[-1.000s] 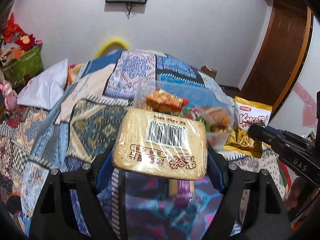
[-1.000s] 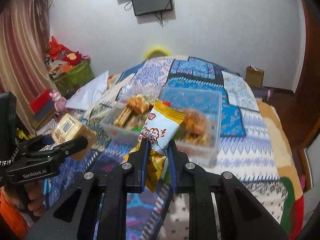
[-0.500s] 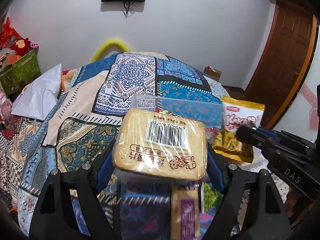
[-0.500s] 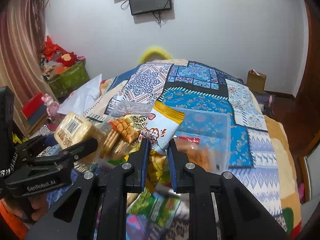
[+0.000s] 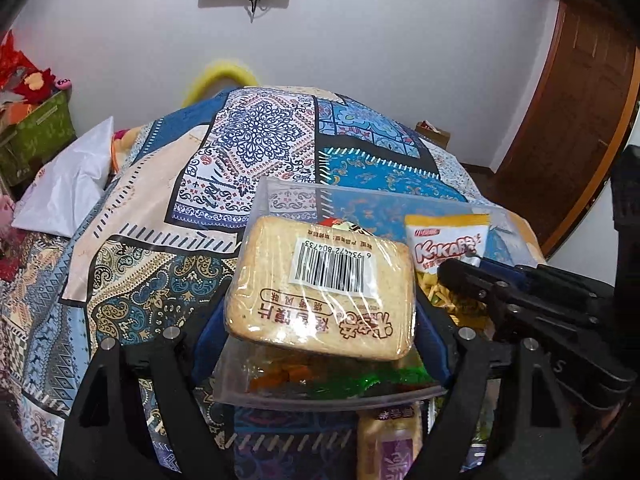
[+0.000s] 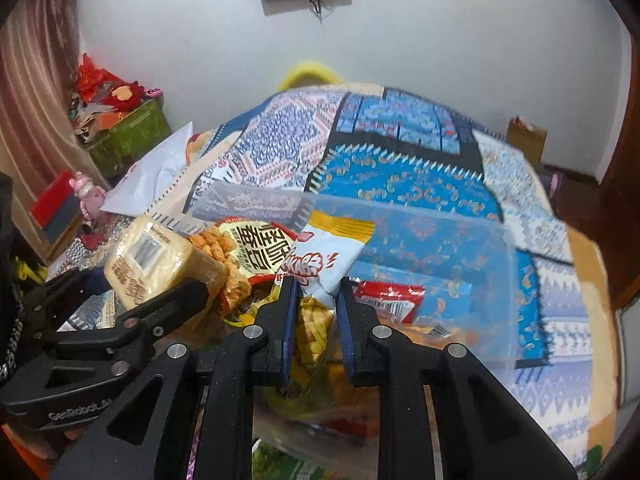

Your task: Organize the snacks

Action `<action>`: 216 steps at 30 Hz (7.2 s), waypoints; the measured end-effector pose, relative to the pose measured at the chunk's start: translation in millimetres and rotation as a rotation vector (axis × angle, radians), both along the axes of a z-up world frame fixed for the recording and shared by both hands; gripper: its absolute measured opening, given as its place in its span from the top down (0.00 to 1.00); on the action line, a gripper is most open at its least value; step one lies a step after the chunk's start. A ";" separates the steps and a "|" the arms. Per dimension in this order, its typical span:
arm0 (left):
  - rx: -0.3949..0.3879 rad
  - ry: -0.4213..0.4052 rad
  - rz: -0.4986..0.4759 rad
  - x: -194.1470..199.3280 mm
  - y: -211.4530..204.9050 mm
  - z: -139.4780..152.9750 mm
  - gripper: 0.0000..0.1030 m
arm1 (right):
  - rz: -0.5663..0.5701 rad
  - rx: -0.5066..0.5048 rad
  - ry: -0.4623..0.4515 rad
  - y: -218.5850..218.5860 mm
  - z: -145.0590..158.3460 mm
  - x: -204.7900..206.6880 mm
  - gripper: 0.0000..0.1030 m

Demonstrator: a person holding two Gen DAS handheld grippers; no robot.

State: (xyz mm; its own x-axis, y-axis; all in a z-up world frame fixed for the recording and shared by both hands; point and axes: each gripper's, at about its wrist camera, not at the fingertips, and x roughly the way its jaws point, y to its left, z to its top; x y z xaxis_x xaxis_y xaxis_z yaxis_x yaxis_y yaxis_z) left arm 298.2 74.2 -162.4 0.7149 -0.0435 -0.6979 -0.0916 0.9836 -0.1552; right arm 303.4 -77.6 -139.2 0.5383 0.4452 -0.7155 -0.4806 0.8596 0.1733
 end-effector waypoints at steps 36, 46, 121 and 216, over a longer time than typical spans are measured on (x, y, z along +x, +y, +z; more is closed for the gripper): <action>0.035 0.061 -0.063 -99.1 -26.2 16.5 0.17 | -0.026 -0.029 -0.087 -49.1 31.5 -92.3 0.43; 0.034 0.203 -0.089 -88.8 -44.5 -39.7 0.17 | -0.029 -0.046 -0.001 -54.8 -4.9 -105.0 0.43; -0.008 0.066 -0.082 -134.5 -30.4 1.5 0.57 | 0.124 -0.057 0.169 -22.1 -55.0 -68.6 0.60; 0.139 -0.496 -0.027 -225.7 -56.4 209.1 0.02 | -0.088 0.154 -0.483 -85.9 171.9 -180.5 0.01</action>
State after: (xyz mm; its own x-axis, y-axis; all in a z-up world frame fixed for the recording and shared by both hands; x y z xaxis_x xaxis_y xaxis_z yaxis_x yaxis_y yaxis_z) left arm 72.5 17.8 46.7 0.9612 0.0021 -0.2760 -0.0141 0.9990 -0.0414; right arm 122.8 -163.5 32.8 0.8311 0.4642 -0.3061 -0.4644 0.8823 0.0769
